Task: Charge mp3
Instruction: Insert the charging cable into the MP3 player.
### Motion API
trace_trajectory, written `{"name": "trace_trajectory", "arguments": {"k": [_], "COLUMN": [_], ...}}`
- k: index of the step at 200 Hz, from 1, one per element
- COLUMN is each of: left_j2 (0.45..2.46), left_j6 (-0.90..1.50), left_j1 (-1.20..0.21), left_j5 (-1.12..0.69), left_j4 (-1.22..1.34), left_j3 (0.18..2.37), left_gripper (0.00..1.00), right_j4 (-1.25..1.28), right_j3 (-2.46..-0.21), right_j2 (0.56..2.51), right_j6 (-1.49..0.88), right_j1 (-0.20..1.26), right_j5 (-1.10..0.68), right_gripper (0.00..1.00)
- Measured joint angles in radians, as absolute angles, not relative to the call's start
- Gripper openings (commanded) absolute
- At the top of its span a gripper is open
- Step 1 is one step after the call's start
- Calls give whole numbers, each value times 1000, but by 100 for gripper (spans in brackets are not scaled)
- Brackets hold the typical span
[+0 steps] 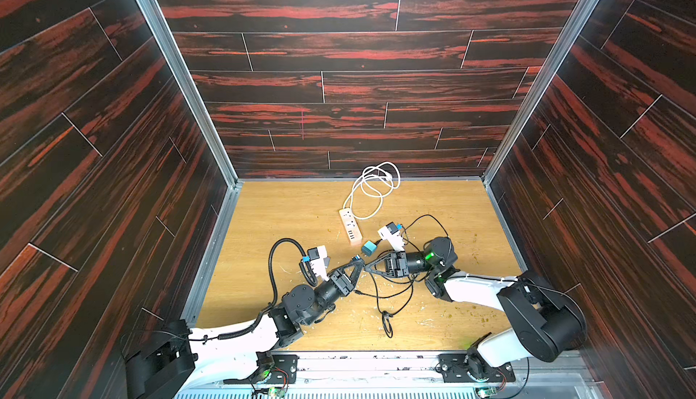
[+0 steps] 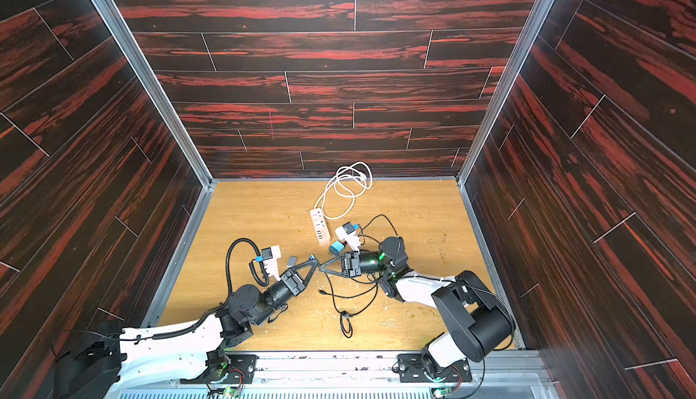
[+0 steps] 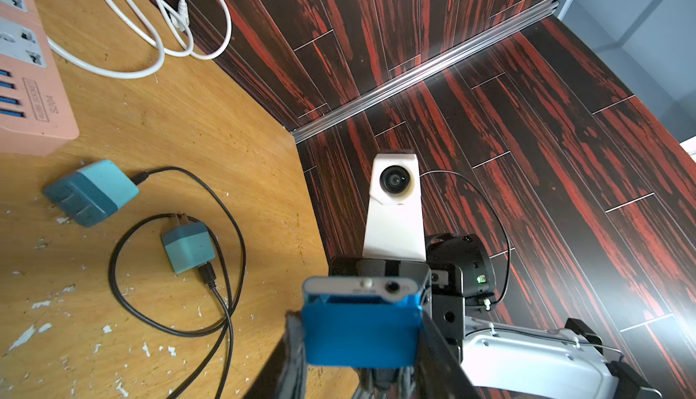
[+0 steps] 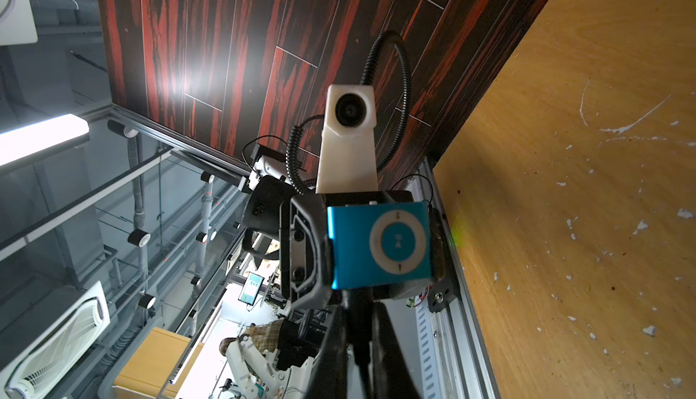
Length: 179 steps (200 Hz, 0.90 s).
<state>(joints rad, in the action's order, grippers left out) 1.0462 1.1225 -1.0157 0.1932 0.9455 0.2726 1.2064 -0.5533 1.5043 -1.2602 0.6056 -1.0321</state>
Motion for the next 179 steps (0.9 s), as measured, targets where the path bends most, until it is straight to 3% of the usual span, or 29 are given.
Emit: {"name": "trace_trajectory", "arguments": {"k": [36,80,96,137,179], "left_j2": [1046,1018,965,828,884], "left_j6": [1124,1132,1134,1163,1259], "left_j1": [-1016,-1029,-1040,-1081,-1077], "left_j5": [192,170,175,240,368], "left_j4": [936,874,799,428,41], "left_j3": [273,284,299,337,459], "left_gripper": [0,0,0,0,0], "right_j4": [1101,1002,957,757,317], "right_j3": [-565,-567,-567,-568,-646], "right_j2": [1475,1444,1422,1275,1139], "right_j6": [-1193,-1124,-1090,-937,-675], "right_j1": [604,603,604,562,558], "right_j5": [-1036,-1020,-1011,-882,-630], "right_gripper": [0,41,49,55,58]}}
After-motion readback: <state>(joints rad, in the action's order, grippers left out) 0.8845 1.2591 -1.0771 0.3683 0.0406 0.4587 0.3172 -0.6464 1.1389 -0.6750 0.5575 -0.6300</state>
